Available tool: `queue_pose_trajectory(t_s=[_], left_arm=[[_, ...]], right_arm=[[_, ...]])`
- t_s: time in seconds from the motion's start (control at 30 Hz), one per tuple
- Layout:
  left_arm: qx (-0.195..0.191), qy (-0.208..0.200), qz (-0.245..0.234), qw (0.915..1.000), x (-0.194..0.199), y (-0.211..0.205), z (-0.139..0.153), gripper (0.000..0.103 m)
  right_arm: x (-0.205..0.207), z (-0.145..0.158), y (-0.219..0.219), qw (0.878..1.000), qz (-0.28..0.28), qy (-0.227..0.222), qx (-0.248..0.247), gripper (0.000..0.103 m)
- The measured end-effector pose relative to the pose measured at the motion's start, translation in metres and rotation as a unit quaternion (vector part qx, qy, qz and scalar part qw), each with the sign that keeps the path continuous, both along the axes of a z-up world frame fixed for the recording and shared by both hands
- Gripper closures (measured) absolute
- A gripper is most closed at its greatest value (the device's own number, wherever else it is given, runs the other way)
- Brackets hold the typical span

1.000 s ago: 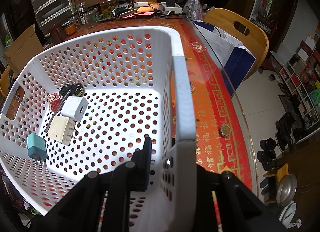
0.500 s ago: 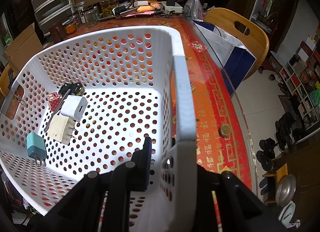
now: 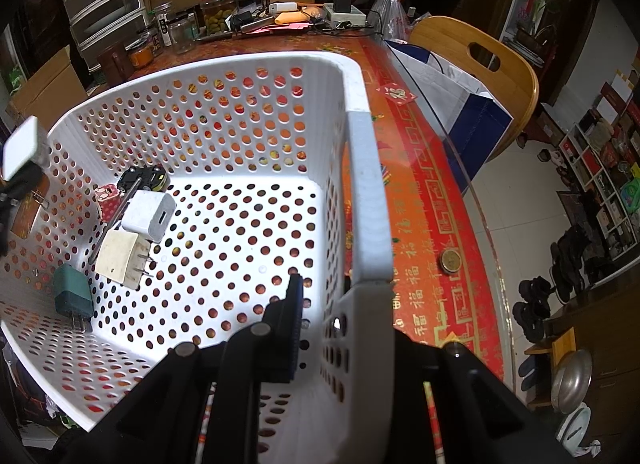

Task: Organize rigid objects
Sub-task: 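Carry the white square pad into the basket and open the left gripper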

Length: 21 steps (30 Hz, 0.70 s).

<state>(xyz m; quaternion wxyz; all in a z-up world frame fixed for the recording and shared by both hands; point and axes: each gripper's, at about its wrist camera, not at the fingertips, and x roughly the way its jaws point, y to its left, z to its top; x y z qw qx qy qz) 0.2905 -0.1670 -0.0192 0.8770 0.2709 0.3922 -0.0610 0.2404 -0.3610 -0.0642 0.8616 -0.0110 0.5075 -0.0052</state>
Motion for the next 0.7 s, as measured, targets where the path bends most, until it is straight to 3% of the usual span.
queue_pose_trajectory(t_s=[0.23, 0.37, 0.7], left_arm=[[0.037, 0.049, -0.017, 0.9979, 0.009, -0.024, -0.033, 0.052], [0.052, 0.056, -0.024, 0.9967, 0.007, -0.033, -0.041, 0.052], [0.047, 0.105, -0.03, 0.9929, 0.012, -0.035, -0.049, 0.052]], right_arm=[[0.0, 0.0, 0.0, 1.0, 0.0, 0.0, 0.0, 0.087], [0.0, 0.0, 0.0, 1.0, 0.0, 0.0, 0.0, 0.087], [0.0, 0.0, 0.0, 1.0, 0.0, 0.0, 0.0, 0.087]])
